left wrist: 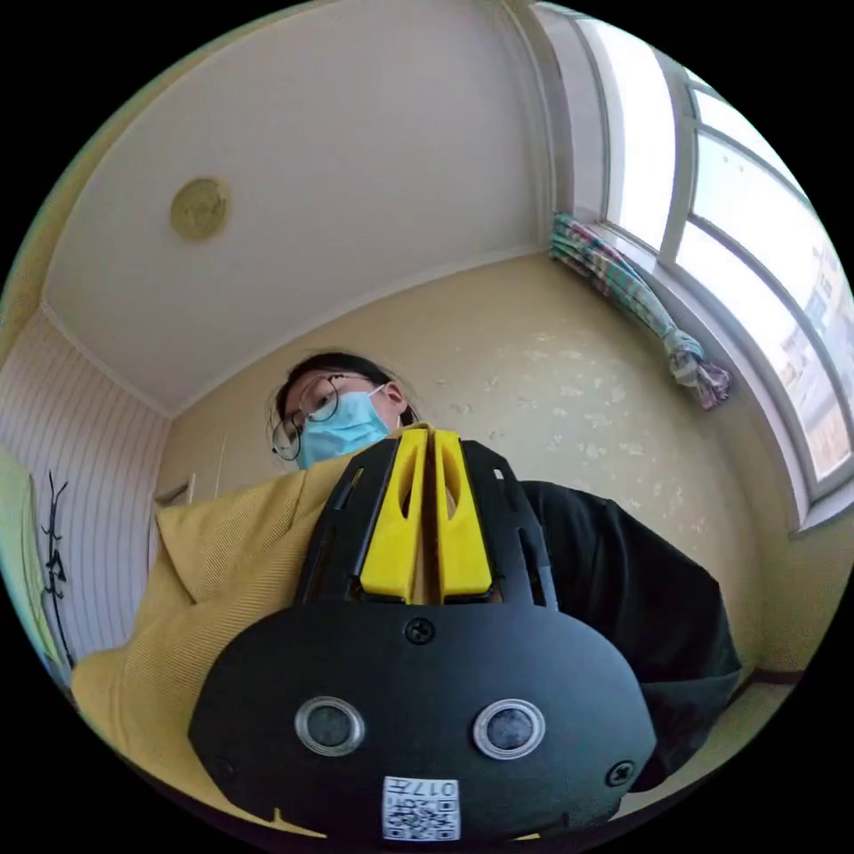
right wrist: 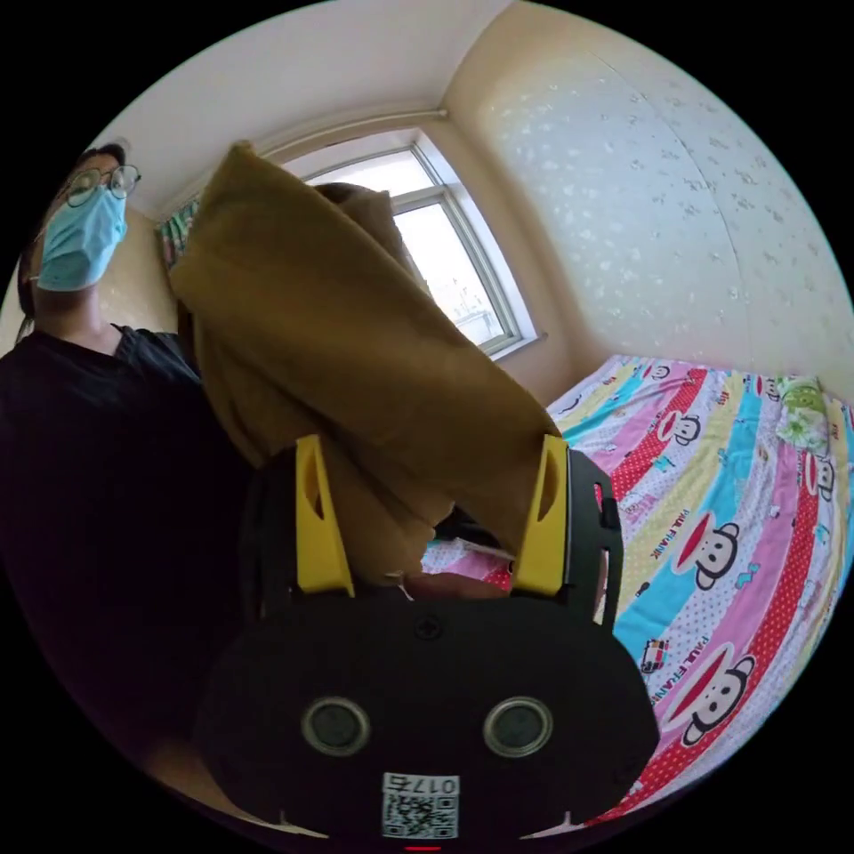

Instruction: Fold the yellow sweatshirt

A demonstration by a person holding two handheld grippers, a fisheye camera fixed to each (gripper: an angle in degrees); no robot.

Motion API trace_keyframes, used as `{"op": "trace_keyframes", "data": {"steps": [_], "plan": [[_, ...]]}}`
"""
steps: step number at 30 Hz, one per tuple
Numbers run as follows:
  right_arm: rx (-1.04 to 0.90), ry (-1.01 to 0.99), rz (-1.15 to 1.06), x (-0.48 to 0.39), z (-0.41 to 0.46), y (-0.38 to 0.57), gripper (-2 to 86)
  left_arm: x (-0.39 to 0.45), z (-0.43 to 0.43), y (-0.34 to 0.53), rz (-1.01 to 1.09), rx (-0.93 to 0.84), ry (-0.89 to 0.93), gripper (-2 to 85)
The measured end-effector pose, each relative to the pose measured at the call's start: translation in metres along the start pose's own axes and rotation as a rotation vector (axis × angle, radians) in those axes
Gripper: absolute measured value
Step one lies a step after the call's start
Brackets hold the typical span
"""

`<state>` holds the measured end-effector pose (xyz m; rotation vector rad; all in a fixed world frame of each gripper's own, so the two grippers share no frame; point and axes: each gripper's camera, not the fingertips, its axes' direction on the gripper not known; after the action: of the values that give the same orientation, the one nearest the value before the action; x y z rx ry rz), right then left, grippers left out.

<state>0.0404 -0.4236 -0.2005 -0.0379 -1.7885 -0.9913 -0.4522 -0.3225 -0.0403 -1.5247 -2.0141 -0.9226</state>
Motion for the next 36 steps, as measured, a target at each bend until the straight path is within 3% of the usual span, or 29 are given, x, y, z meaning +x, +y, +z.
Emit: {"op": "trace_keyframes", "data": {"steps": [2,6,9,11,12,14,17,21,27,30,32,34,36], "plan": [[0.041,-0.125,0.025,0.009,-0.001,0.002,26.5,-0.028,0.023,0.021,-0.087,-0.109,-0.101,-0.1],[0.07,-0.51,-0.049,0.022,-0.015,-0.017,7.7,-0.044,0.037,0.04,-0.222,-0.314,-0.399,0.0],[0.257,-0.481,-0.135,0.018,-0.045,-0.031,6.7,-0.041,0.051,0.052,-0.284,-0.503,-0.676,0.4],[0.355,-0.514,-0.18,0.019,-0.065,-0.045,6.6,-0.032,0.058,0.065,-0.313,-0.605,-1.008,1.4],[0.44,-0.521,-0.182,0.023,-0.08,-0.054,6.6,-0.031,0.058,0.069,-0.334,-0.622,-1.098,1.7],[0.546,-0.478,-0.16,0.028,-0.101,-0.069,6.7,-0.028,0.048,0.087,-0.45,-0.646,-1.465,3.6],[0.565,-0.31,-0.165,0.024,-0.123,-0.098,6.8,-0.027,0.031,0.104,-0.514,-0.571,-1.784,6.3],[0.399,-0.025,-0.242,-0.001,-0.104,-0.146,6.8,-0.076,0.016,0.125,-0.566,-0.527,-1.802,10.2],[0.392,0.242,-0.321,-0.037,-0.078,-0.201,6.8,-0.228,0.008,0.186,-0.676,-0.802,-1.924,14.1],[0.406,0.375,-0.357,-0.062,-0.071,-0.219,6.9,-0.271,0.012,0.204,-0.564,-0.89,-2.049,12.0],[0.441,0.409,-0.365,-0.072,-0.076,-0.222,6.9,-0.278,0.002,0.202,-0.427,-0.843,-2.3,4.0],[0.476,0.415,-0.377,-0.076,-0.085,-0.22,6.9,-0.274,-0.006,0.194,-0.313,-0.777,-2.398,5.5],[0.515,0.407,-0.344,-0.071,-0.094,-0.221,6.9,-0.277,-0.016,0.19,-0.295,-0.736,-2.331,10.0]]}}
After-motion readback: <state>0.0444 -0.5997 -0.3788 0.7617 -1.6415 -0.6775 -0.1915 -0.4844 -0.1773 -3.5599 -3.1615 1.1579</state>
